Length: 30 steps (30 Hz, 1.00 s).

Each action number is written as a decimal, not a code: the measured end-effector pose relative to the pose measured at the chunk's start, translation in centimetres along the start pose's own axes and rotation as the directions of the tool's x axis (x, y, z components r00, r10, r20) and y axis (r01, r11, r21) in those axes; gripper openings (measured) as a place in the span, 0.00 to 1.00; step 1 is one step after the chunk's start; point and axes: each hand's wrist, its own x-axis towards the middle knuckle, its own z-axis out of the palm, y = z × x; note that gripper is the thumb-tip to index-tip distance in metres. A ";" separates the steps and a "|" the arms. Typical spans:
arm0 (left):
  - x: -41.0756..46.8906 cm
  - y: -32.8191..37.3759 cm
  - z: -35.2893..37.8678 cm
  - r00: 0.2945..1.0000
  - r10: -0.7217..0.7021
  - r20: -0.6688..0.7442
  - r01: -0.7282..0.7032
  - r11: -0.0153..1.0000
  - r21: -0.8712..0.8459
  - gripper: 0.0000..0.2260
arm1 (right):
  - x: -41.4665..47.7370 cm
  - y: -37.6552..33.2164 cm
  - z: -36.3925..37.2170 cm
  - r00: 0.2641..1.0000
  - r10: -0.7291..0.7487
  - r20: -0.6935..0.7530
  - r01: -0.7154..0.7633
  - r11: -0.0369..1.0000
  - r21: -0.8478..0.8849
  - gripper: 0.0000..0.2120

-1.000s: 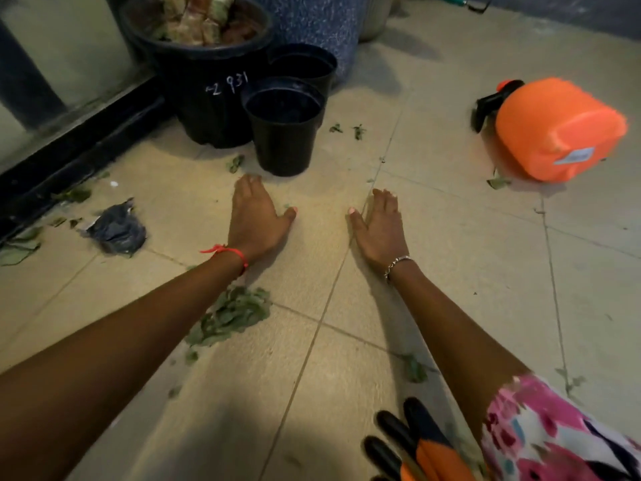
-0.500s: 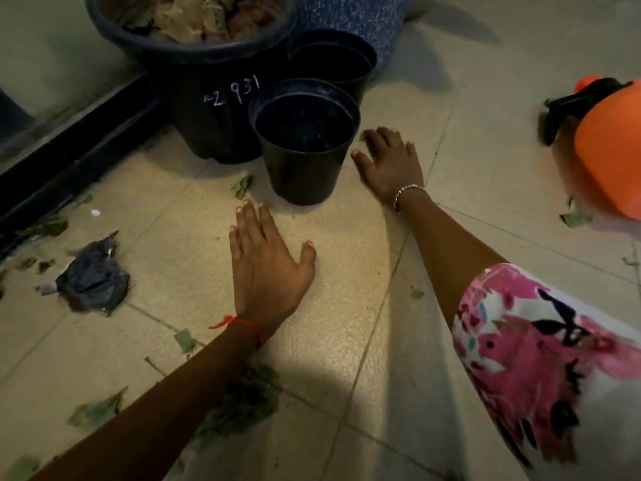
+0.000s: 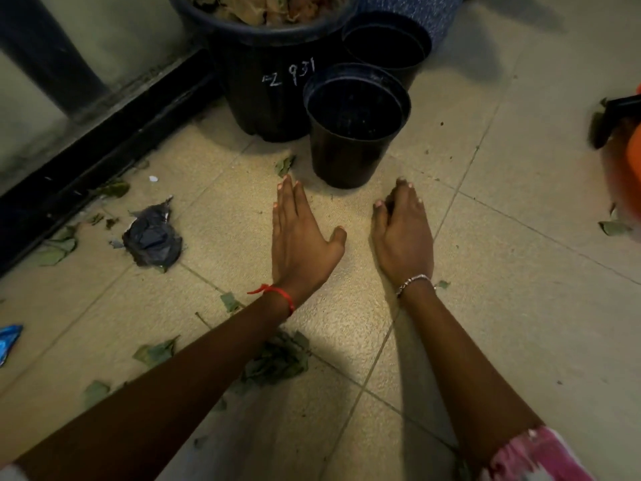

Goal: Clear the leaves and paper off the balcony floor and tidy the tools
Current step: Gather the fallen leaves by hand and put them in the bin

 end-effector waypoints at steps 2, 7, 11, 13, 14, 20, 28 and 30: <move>0.5 0.1 -0.5 1.000 -0.006 -0.017 0.005 0.996 -0.091 0.39 | 0.2 0.3 -0.2 0.999 -0.027 0.017 0.027 1.000 -0.005 0.21; 5.9 -0.8 -1.4 0.996 0.068 0.057 -0.067 0.998 -0.018 0.33 | 0.1 0.3 -0.2 0.998 -0.065 0.009 0.065 0.998 -0.016 0.18; 5.6 -2.1 -1.2 0.967 0.211 0.146 -0.229 0.966 0.120 0.26 | 0.1 0.2 -0.2 0.995 -0.096 -0.001 0.096 0.995 0.008 0.15; 3.6 -2.3 -1.8 0.954 0.243 0.173 -0.263 0.959 0.105 0.25 | -0.1 0.1 -0.5 0.993 -0.120 -0.017 0.120 0.992 0.023 0.12; 2.5 -2.4 -2.1 0.947 0.247 0.205 -0.270 0.959 0.089 0.24 | -0.1 0.1 -0.7 0.991 -0.135 -0.021 0.135 0.990 0.027 0.11; -4.4 -3.5 -5.4 0.873 0.256 0.416 -0.223 0.966 -0.128 0.22 | -0.6 -0.1 -1.0 0.983 -0.165 0.079 0.164 0.986 0.023 0.17; -9.1 -5.7 -10.4 0.935 0.096 0.342 0.084 0.875 -0.476 0.20 | -6.3 -3.4 -1.1 0.911 -0.247 0.331 0.226 0.969 0.101 0.28; -9.7 -6.4 -11.9 0.964 -0.016 0.267 0.149 0.863 -0.483 0.18 | -8.3 -5.1 -0.5 0.889 -0.254 0.380 0.218 0.966 0.136 0.24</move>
